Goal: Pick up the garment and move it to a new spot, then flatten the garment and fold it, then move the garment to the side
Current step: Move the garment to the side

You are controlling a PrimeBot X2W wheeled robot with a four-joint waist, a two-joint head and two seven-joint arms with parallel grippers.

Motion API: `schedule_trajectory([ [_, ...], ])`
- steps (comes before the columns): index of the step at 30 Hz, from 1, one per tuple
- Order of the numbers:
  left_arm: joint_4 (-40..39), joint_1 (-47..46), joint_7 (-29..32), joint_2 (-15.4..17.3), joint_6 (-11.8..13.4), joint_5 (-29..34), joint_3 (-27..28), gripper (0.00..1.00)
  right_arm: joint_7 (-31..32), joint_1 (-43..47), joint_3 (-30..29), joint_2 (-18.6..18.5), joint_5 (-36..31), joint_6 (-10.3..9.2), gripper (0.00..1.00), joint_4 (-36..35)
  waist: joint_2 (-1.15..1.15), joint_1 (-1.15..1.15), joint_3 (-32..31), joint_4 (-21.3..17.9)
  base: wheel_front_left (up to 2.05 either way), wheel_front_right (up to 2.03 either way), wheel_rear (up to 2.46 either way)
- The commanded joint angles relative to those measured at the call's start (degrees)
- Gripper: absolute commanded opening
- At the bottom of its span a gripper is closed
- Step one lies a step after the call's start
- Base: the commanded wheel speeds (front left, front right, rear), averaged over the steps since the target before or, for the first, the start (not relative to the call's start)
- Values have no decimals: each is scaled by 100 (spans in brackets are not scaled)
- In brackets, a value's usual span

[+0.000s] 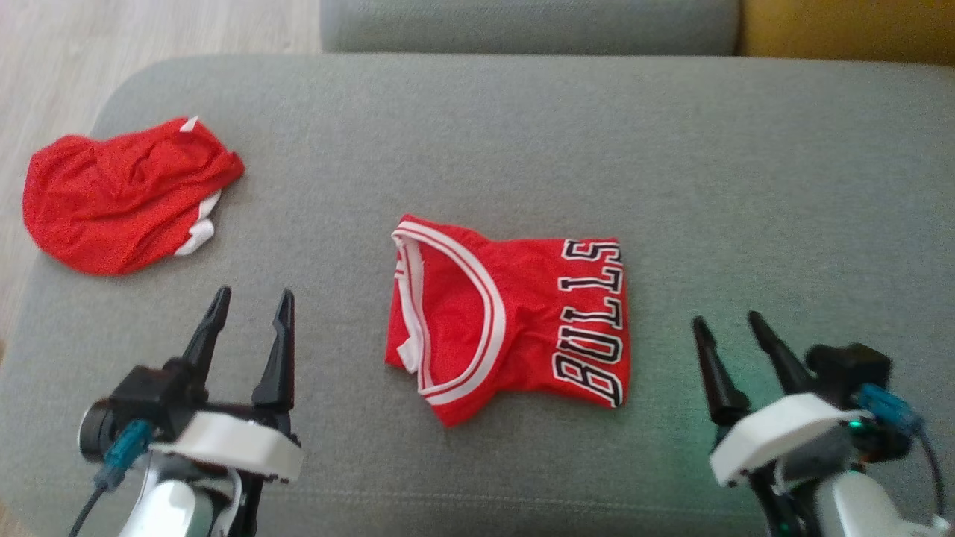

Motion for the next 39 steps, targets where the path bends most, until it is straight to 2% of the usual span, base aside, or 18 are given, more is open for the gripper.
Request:
schedule_trajectory([
  [1, -133, -388, -72, 61, -30, -20, 200, 100, -80, -388, 259, -34, 89, -4, 100, 47, 0, 0, 208, 170, 0, 0, 0],
  [7, -2, -733, -173, -80, -144, -1, 144, 100, -218, -1036, 787, -33, 440, -4, 100, 1160, 0, 0, 570, 406, 0, 0, 0],
  [16, 150, -1011, -239, -236, -271, 38, 184, 100, -180, -1796, 1076, -33, 694, -4, 100, 2391, 0, 0, 898, 484, 0, 0, 0],
  [17, 160, -1025, -242, -245, -279, 48, 201, 100, -173, -1862, 1129, -33, 733, -4, 51, 2472, 0, 0, 920, 469, 0, 0, 0],
  [18, 168, -1034, -245, -254, -286, 59, 218, 100, -155, -1913, 1184, -33, 756, -4, 16, 2536, 0, 0, 938, 449, 0, 0, 0],
  [19, 173, -1039, -247, -259, -292, 70, 239, 100, -131, -1952, 1232, -33, 771, -4, 0, 2581, 0, 0, 958, 421, 0, 0, 0],
  [25, 96, -1028, -251, -251, -337, 146, 429, 100, -191, -2123, 1302, -33, 569, -4, 0, 2471, 0, 0, 1062, 53, 0, 0, 0],
  [30, -13, -970, -251, -233, -369, 220, 532, 100, -110, -2211, 1012, -104, 163, -4, 0, 2154, 0, 0, 1156, -427, 0, 0, 0],
  [35, -102, -992, -252, -181, -419, 273, 568, 100, 109, -2316, 559, -484, -88, -4, 0, 1760, 0, 0, 1304, -928, 0, 0, 0],
  [39, -177, -1107, -243, -82, -461, 317, 562, 100, 306, -2657, -10, -971, -166, -4, 0, 1533, 0, 0, 1517, -1318, 0, 0, 0],
])
